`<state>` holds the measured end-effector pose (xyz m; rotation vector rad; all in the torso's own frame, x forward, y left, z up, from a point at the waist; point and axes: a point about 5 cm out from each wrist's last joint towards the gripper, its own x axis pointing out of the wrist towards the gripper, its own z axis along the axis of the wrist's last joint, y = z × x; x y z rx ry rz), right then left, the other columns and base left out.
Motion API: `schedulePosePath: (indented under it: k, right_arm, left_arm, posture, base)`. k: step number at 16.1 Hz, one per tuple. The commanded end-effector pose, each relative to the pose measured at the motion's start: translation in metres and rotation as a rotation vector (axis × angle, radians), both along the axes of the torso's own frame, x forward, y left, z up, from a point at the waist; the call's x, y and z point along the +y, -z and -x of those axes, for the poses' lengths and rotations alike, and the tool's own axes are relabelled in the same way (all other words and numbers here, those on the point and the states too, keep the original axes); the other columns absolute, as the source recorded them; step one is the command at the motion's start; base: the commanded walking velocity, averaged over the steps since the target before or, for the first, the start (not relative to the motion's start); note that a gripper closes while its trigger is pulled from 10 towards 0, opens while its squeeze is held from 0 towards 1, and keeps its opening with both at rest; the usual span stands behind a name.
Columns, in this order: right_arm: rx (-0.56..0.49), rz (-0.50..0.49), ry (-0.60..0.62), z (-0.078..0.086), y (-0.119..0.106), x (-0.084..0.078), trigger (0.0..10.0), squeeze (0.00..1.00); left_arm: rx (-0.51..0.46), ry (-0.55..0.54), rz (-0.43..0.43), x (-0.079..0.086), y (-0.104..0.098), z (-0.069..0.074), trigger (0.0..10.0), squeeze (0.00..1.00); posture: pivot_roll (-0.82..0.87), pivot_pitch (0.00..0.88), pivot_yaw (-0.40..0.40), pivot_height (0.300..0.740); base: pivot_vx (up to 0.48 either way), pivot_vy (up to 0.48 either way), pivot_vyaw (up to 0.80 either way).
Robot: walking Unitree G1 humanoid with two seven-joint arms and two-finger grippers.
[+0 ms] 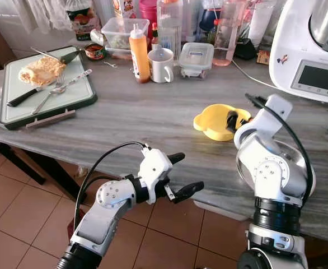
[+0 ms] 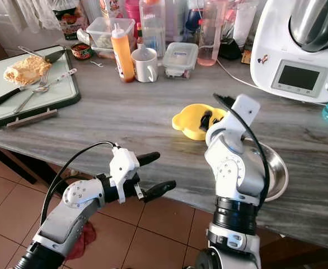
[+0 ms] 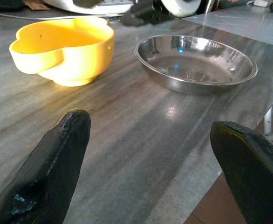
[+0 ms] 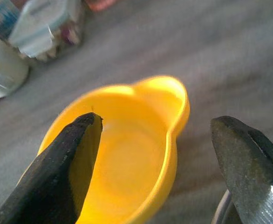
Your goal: Setting the table
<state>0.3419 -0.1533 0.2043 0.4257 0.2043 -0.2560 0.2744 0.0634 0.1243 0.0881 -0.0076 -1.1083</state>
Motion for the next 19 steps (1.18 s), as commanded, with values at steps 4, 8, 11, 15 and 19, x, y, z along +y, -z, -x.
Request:
schedulePosePath:
  k: [4,8,11,15,19]
  right_arm:
    - [-0.156,0.169,-0.030,0.009,-0.020,0.002,10.0,1.00]
    - [-0.267,0.337,-0.039,0.026,-0.023,-0.003,10.0,1.00]
    - [-0.321,0.452,-0.007,0.048,-0.019,-0.015,10.0,1.00]
    - [-0.290,0.485,0.052,0.075,-0.002,-0.036,10.0,1.00]
    - [-0.339,0.563,0.138,0.101,-0.004,-0.049,10.0,1.00]
  left_arm:
    - [-0.038,-0.024,0.000,-0.001,-0.003,-0.004,10.0,0.00]
    - [-0.073,-0.078,0.047,-0.002,-0.012,-0.009,10.0,0.00]
    - [-0.067,-0.059,0.075,-0.004,-0.016,-0.009,10.0,0.00]
    - [-0.071,-0.044,0.063,-0.003,-0.014,-0.008,10.0,0.00]
    - [-0.135,-0.191,0.115,-0.001,-0.026,-0.023,10.0,0.00]
  posture:
    - [-0.02,0.121,0.031,0.740]
    - [-0.03,0.114,0.030,0.740]
    - [-0.03,0.108,0.028,0.740]
    - [-0.05,0.102,0.023,0.740]
    - [-0.07,0.097,0.021,0.740]
  base:
    - [0.000,0.000,0.00]
    - [0.000,0.000,0.00]
    - [0.000,0.000,0.00]
    - [0.000,0.000,0.00]
    - [0.000,0.000,0.00]
